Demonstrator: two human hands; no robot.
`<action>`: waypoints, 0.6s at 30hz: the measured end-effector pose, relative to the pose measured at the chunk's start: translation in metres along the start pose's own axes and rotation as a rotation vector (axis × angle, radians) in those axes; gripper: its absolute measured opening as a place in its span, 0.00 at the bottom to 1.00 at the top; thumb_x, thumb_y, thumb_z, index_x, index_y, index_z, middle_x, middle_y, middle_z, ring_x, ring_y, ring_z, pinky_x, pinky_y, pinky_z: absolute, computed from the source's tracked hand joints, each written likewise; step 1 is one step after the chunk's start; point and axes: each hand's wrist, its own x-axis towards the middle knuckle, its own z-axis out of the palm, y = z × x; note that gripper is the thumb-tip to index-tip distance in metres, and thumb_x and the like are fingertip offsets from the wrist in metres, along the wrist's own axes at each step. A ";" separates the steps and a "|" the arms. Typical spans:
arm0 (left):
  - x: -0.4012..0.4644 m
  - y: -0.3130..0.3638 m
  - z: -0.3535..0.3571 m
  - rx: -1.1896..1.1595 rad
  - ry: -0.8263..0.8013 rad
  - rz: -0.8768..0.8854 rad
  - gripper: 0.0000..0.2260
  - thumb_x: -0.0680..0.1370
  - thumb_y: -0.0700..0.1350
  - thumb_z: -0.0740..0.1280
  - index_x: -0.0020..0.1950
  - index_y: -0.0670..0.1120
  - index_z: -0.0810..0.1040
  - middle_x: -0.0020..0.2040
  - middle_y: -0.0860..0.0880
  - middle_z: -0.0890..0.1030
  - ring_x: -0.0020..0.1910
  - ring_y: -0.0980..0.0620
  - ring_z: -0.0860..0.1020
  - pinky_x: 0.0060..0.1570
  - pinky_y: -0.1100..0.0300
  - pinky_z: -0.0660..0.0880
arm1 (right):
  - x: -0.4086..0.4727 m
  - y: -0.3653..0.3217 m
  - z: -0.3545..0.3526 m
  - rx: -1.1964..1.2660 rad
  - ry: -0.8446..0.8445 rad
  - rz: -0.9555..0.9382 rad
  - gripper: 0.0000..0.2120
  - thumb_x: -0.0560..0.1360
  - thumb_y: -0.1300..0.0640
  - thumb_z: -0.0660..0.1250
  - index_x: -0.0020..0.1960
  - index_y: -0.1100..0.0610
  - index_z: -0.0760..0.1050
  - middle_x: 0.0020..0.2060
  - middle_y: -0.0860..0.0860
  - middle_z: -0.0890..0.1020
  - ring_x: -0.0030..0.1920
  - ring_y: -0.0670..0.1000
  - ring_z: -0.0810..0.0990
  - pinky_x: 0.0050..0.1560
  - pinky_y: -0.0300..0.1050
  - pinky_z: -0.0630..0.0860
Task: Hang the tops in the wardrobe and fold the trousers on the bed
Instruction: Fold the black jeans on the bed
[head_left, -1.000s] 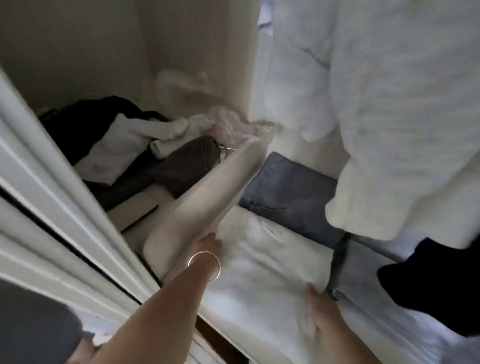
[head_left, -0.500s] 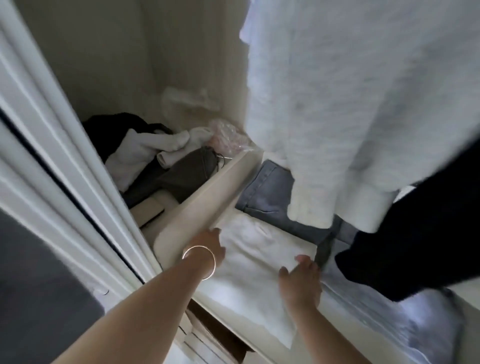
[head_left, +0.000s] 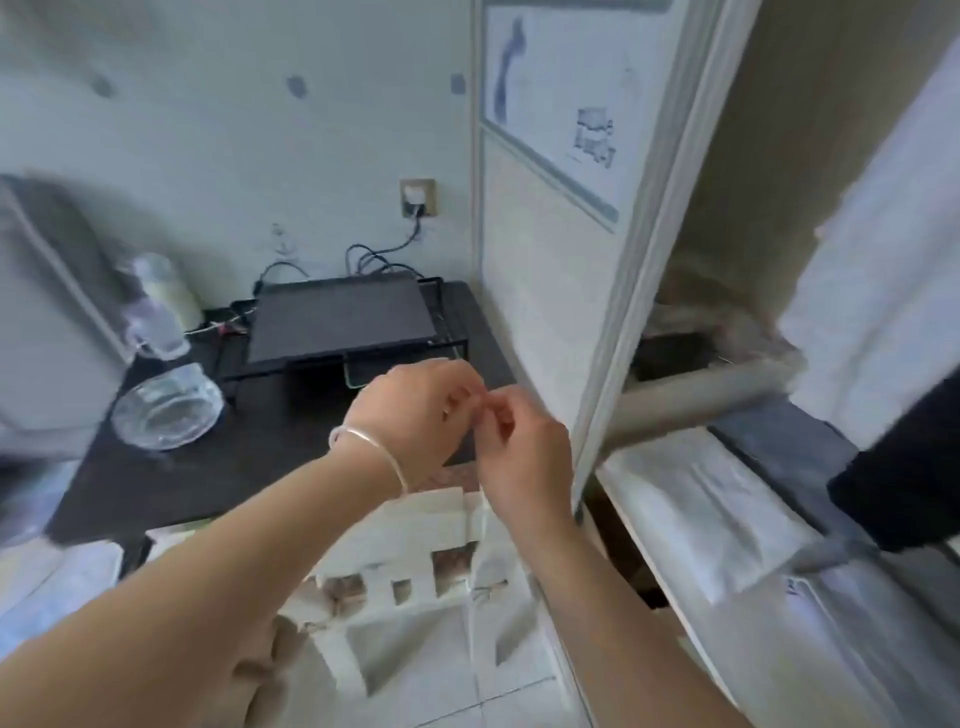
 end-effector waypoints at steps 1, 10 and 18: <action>-0.034 -0.023 -0.024 0.017 0.050 -0.061 0.05 0.77 0.50 0.62 0.49 0.56 0.78 0.47 0.57 0.80 0.46 0.53 0.79 0.48 0.52 0.77 | -0.018 -0.027 0.022 0.037 -0.067 -0.070 0.05 0.78 0.53 0.62 0.46 0.51 0.76 0.37 0.43 0.79 0.37 0.44 0.76 0.36 0.36 0.73; -0.434 -0.186 -0.152 0.001 0.493 -0.905 0.06 0.76 0.47 0.65 0.51 0.53 0.80 0.44 0.57 0.78 0.44 0.56 0.77 0.50 0.60 0.75 | -0.267 -0.232 0.257 -0.044 -1.016 -0.658 0.09 0.77 0.54 0.59 0.48 0.55 0.77 0.43 0.54 0.82 0.46 0.55 0.78 0.41 0.44 0.66; -0.776 -0.198 -0.135 -0.154 0.785 -1.668 0.08 0.77 0.47 0.65 0.53 0.49 0.81 0.52 0.49 0.83 0.53 0.49 0.79 0.55 0.56 0.74 | -0.547 -0.327 0.391 -0.091 -1.588 -0.968 0.07 0.76 0.55 0.63 0.43 0.55 0.77 0.40 0.54 0.81 0.43 0.56 0.76 0.40 0.42 0.65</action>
